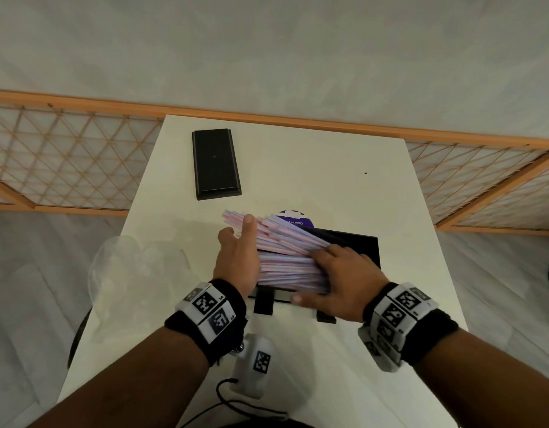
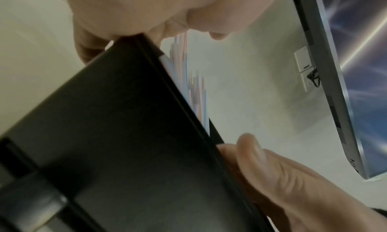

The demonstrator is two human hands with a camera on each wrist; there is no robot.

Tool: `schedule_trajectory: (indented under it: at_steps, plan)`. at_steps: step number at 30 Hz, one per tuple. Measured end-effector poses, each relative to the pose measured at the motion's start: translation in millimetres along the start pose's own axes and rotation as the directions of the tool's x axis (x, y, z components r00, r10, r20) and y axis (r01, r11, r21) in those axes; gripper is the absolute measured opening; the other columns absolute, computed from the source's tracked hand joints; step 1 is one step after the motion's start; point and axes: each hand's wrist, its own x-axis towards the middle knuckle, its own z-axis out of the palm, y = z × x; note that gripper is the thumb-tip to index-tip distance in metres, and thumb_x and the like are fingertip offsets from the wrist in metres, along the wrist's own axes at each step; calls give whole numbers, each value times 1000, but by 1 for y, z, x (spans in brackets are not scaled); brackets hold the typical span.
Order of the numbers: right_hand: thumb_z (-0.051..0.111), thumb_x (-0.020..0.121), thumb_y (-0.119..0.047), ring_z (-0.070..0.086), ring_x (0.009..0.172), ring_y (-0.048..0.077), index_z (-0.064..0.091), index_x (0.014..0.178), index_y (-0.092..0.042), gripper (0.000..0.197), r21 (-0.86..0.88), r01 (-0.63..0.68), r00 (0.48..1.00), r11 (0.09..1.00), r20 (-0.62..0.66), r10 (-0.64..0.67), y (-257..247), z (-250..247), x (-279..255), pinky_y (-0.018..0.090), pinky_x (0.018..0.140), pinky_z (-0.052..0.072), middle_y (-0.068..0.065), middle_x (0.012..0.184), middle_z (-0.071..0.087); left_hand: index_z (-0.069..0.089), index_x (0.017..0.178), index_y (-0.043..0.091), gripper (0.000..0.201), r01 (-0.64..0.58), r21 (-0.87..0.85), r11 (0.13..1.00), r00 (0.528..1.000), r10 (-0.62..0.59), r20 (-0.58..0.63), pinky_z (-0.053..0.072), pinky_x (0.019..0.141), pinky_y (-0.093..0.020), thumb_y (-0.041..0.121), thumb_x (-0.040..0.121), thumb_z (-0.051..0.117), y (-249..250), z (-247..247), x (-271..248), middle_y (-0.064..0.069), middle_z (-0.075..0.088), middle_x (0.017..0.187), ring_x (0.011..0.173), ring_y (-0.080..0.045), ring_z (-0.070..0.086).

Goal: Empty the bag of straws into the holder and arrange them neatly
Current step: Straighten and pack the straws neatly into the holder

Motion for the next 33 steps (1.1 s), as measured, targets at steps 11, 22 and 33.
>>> schedule_trajectory:
  at_steps: [11,22,33]
  plan:
    - [53,72,-79,45,122,29,46,132,-21,84,-115,-65,994,991,81,74,-27,11,20,46,105,39,4,130,47,23,146,16,69,-14,38,999,1000,13,12,48,103,-51,64,99,36,-7,4,0,1,56,110,107,-26,62]
    - [42,59,-95,50,123,28,45,133,-21,105,-129,-152,977,980,130,169,-21,12,21,50,106,40,4,134,52,13,152,11,77,-52,116,992,997,44,66,41,89,-33,57,99,45,-12,1,-2,12,55,104,102,-18,55]
    - [48,57,-91,56,117,25,51,122,-25,93,-159,-161,970,974,157,186,-9,10,17,56,111,31,-2,120,62,39,75,20,36,-658,536,529,700,693,175,35,59,-32,40,77,68,0,-20,-26,6,42,75,69,-19,44]
